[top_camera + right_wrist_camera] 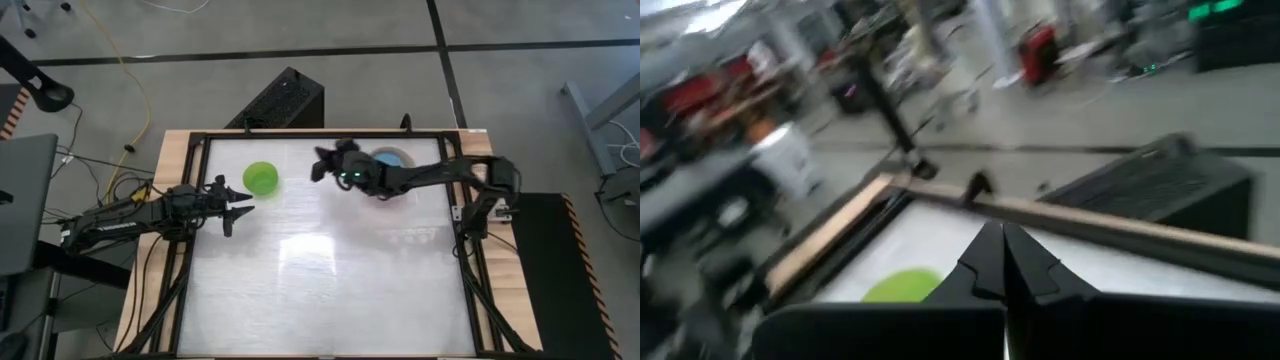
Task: Nest bowls inside each other
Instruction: Stack the green bowl on top of the blue bowl
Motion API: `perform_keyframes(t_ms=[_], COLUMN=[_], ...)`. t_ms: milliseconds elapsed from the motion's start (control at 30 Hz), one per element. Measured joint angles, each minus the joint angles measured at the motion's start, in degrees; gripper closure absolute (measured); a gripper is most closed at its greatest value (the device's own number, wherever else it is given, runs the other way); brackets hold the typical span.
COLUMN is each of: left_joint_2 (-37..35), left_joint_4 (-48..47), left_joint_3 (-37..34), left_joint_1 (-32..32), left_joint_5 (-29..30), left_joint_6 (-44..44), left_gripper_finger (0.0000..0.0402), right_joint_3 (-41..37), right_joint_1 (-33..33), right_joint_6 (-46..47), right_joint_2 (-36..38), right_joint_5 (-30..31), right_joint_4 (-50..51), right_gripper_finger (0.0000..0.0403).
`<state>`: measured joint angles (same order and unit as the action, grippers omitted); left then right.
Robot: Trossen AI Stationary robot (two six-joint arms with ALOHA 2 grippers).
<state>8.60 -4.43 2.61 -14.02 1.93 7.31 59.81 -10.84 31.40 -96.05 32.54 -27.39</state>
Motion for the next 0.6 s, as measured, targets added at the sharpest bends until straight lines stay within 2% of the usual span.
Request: perform_keyframes(t_ms=[133,233,433,600], left_joint_2=[0.0,0.0,0.0,0.0], left_joint_4=[0.0,0.0,0.0,0.0], left_joint_3=[0.0,0.0,0.0,0.0], left_joint_1=[0.0,0.0,0.0,0.0], left_joint_5=[0.0,0.0,0.0,0.0], left_joint_6=[0.0,0.0,0.0,0.0], left_gripper_finger=[0.0244,0.0244,0.0244,0.0244], right_joint_3=[7.0,15.5,36.0,54.3], right_joint_1=[0.0,0.0,-2.0,-3.5], right_joint_6=[-4.8,-6.9,-6.8,-2.5], right_joint_2=[-7.6,-12.8,-23.9,-34.2], right_joint_5=[-10.3,-15.3,-16.0,-16.6], right_joint_4=[1.3,8.1,29.3,44.0], right_gripper_finger=[0.0397,0.0397,0.039,0.0343])
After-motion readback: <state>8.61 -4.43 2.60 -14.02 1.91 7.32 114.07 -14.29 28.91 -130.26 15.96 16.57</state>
